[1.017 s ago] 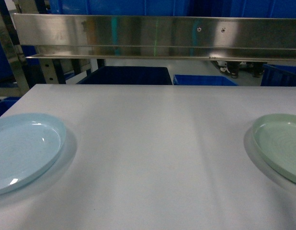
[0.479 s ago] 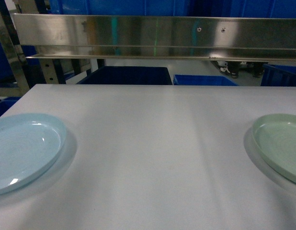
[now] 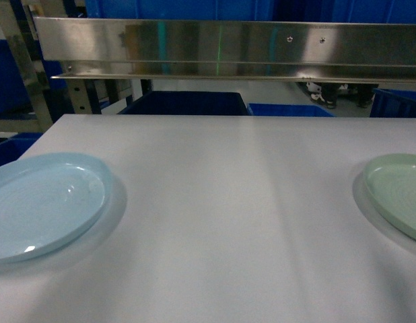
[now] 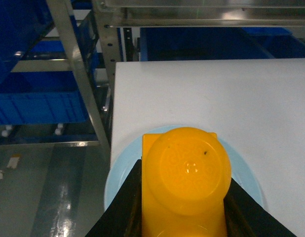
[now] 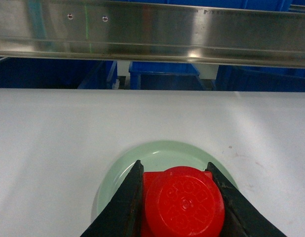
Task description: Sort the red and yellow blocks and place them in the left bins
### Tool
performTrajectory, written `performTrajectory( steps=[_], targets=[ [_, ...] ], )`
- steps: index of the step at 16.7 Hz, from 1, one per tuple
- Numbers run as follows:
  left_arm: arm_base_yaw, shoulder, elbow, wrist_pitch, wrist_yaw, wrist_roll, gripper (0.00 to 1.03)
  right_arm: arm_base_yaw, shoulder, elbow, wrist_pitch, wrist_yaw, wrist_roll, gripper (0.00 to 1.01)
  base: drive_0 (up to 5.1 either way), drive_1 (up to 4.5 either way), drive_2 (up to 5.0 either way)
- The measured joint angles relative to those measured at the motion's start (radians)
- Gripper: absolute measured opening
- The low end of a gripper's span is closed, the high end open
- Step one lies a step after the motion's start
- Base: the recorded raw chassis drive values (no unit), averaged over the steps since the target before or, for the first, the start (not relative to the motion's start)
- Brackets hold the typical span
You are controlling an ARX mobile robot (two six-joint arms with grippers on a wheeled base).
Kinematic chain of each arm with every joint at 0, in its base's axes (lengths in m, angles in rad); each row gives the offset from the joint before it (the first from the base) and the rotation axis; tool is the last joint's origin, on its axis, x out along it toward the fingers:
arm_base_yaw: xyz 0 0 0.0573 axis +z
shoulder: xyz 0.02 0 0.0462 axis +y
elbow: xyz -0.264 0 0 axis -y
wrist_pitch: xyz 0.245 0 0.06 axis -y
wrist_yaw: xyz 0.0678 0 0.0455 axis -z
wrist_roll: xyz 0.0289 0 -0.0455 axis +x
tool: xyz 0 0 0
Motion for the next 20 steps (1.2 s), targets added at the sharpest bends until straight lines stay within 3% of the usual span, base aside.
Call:
performTrajectory(
  steps=[3, 20],
  targets=[
    [0.0, 0.0, -0.001, 0.0, 0.001, 0.0, 0.27, -0.001, 0.0, 0.0, -0.004, 0.003, 0.0, 0.28, 0.0, 0.0, 0.0],
    [0.0, 0.0, -0.003, 0.001, -0.001, 0.0, 0.27, -0.001, 0.0, -0.002, 0.001, 0.002, -0.002, 0.28, -5.0, 2.22, 2.6]
  ],
)
